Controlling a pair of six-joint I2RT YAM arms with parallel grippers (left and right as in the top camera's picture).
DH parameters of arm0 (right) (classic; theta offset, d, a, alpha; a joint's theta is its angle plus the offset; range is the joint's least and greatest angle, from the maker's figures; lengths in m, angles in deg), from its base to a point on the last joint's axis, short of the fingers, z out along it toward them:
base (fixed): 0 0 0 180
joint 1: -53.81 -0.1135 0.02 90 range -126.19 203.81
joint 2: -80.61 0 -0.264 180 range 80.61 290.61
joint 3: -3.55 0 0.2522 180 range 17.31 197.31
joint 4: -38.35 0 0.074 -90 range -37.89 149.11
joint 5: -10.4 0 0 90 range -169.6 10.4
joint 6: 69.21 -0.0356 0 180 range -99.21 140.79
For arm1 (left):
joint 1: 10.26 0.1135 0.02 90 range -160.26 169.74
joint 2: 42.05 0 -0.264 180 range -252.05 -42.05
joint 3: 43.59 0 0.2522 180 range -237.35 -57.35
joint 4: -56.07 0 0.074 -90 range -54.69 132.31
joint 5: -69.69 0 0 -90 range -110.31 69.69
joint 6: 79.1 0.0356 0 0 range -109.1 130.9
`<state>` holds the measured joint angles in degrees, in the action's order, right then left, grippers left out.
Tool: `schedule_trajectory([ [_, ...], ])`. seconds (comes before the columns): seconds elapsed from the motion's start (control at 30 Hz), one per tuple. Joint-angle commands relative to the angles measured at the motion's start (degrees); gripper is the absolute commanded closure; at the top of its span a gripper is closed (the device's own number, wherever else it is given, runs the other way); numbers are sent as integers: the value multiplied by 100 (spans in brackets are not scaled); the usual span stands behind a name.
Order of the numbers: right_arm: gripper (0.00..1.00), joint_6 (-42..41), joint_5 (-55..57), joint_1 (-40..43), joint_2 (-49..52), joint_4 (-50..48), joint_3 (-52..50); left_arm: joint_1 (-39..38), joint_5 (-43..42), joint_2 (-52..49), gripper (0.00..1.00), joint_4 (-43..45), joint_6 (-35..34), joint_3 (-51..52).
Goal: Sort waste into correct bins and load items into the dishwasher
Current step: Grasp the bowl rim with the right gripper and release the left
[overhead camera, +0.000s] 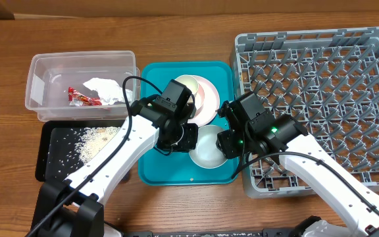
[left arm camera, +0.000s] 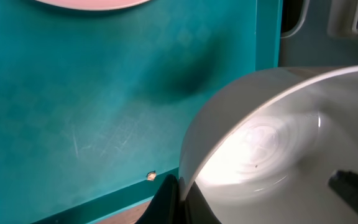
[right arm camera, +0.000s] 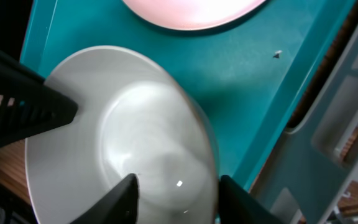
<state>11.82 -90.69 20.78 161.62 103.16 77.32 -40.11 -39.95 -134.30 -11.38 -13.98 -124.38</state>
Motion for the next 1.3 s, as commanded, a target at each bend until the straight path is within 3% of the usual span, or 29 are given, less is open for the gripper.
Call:
schedule_trajectory([
  [0.0,65,-17,-55,-13,13,-31,109,20,-249,142,96,33,129,-146],
  [0.1,73,-17,-55,-13,13,-46,109,20,-260,142,96,31,138,-146],
  [0.53,83,-15,83,-13,13,-144,109,20,-599,142,96,50,173,-146],
  [0.7,96,-17,168,-13,13,-264,109,20,-713,142,96,120,175,-146],
  [0.9,96,-17,487,-11,13,-363,109,20,-741,142,96,175,177,-146],
  [1.03,96,-17,992,-11,13,-505,109,63,-745,142,83,284,175,-146],
  [1.2,96,-17,1626,-11,13,-933,109,219,-852,142,48,535,173,-177],
  [1.27,96,-15,1875,-11,13,-1152,109,302,-994,142,41,627,175,-203],
])
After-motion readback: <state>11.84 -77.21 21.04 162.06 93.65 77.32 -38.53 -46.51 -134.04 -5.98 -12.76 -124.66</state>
